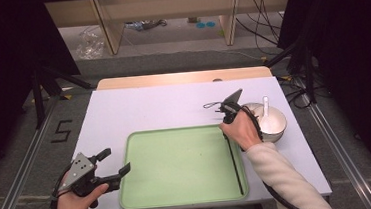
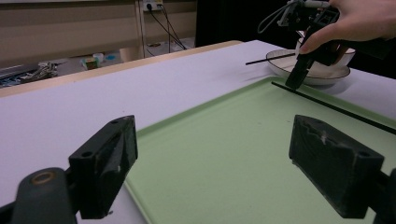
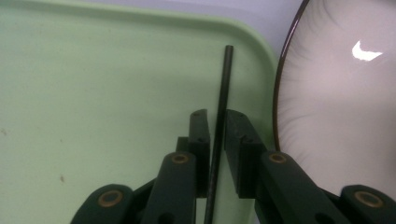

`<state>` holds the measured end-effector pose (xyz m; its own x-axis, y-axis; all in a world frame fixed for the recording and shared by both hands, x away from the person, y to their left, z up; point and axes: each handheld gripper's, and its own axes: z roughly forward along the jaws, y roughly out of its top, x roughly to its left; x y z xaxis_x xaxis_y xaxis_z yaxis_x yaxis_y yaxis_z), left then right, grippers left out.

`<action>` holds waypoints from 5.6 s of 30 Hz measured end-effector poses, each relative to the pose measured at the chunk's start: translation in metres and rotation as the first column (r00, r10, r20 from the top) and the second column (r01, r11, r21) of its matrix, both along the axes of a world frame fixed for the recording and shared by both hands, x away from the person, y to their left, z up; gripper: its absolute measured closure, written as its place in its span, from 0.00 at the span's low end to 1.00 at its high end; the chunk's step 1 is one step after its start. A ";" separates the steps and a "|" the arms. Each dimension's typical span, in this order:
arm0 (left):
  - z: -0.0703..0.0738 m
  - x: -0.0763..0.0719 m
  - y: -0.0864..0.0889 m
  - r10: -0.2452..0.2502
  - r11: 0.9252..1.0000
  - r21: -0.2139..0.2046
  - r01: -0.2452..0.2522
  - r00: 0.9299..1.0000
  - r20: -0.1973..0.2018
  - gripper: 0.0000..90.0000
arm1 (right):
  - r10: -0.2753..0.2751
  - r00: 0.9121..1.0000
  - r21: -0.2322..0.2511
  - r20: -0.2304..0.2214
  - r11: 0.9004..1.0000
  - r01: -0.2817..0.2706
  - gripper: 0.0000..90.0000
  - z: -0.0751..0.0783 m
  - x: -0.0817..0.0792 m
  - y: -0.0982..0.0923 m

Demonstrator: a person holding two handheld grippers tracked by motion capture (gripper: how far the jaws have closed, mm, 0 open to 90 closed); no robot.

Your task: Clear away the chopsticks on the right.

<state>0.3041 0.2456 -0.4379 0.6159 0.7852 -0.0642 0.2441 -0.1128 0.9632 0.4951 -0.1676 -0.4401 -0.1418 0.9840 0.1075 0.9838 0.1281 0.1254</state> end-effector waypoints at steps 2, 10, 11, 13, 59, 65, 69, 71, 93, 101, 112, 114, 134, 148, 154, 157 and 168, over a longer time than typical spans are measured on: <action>0.000 0.000 0.000 -0.003 1.000 0.001 0.003 1.000 0.000 0.17 | 0.022 1.000 0.002 0.010 1.000 -0.022 0.88 0.001 -0.001 -0.001; 0.000 0.000 0.000 -0.001 1.000 -0.001 0.001 1.000 0.000 0.17 | 0.125 0.984 0.005 0.126 0.992 -0.127 0.82 0.019 -0.004 0.000; 0.000 0.000 0.000 -0.002 1.000 0.000 0.002 1.000 0.001 0.17 | 0.174 0.972 0.008 0.155 0.984 -0.178 0.81 0.022 -0.004 -0.001; 0.000 0.000 0.000 -0.004 1.000 0.002 0.004 1.000 0.001 0.17 | 0.222 0.961 -0.014 0.162 0.975 -0.223 0.79 0.026 -0.005 0.001; -0.001 0.000 0.001 -0.005 1.000 0.006 0.005 1.000 -0.001 0.17 | 0.909 0.411 -0.556 0.061 0.373 -0.743 0.71 0.009 0.041 0.009; -0.001 0.000 0.001 -0.005 1.000 0.007 0.005 1.000 -0.001 0.17 | 0.917 0.396 -0.554 0.044 0.352 -0.754 0.75 0.001 0.045 0.010; -0.001 0.000 0.001 -0.004 1.000 0.006 0.004 1.000 -0.001 0.17 | 0.912 0.407 -0.550 0.048 0.364 -0.752 0.76 0.000 0.046 0.010; -0.001 0.000 0.001 -0.005 1.000 0.006 0.005 1.000 -0.001 0.17 | 0.920 0.390 -0.559 0.034 0.341 -0.756 0.78 0.000 0.047 0.010; -0.001 0.000 0.001 -0.003 1.000 0.002 0.003 1.000 -0.005 0.17 | 0.932 0.362 -0.574 0.004 0.298 -0.763 0.97 -0.001 0.052 0.010; -0.001 0.000 0.001 -0.001 1.000 0.002 0.001 1.000 -0.006 0.17 | 0.939 0.342 -0.617 0.038 0.291 -0.731 0.98 0.014 0.049 0.009; 0.000 0.000 0.000 -0.003 1.000 0.006 0.003 1.000 -0.001 0.17 | 0.933 0.329 -0.641 0.142 0.340 -0.688 0.98 0.040 0.042 0.014; 0.000 0.000 0.000 -0.002 1.000 0.006 0.002 1.000 -0.001 0.17 | 0.926 0.335 -0.637 0.175 0.366 -0.678 0.98 0.045 0.041 0.015; 0.000 0.000 0.001 0.002 1.000 0.007 -0.002 1.000 -0.004 0.17 | 0.788 0.323 -0.580 0.524 0.608 -0.542 0.98 0.092 0.031 0.013; 0.000 0.000 0.001 0.001 1.000 0.006 -0.001 1.000 -0.001 0.17 | 0.630 0.395 -0.402 0.669 0.753 -0.520 0.98 0.108 0.027 0.005; 0.000 0.000 0.001 -0.001 1.000 0.005 0.001 1.000 0.000 0.17 | 0.527 0.451 -0.295 0.720 0.821 -0.489 0.98 0.115 0.025 0.002; 0.000 0.000 0.001 0.000 1.000 0.004 0.000 1.000 0.000 0.17 | 0.474 0.486 -0.242 0.735 0.852 -0.464 0.98 0.117 0.024 0.001; 0.000 0.000 0.000 -0.001 1.000 0.003 0.001 1.000 -0.001 0.17 | 0.211 0.701 0.038 0.682 0.946 -0.321 0.98 0.119 0.025 -0.002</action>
<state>0.3043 0.2460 -0.4381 0.6166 0.7848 -0.0624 0.2453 -0.1162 0.9625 0.5200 -0.1699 -0.3211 -0.4841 0.8748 0.0192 0.5684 0.2977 0.7670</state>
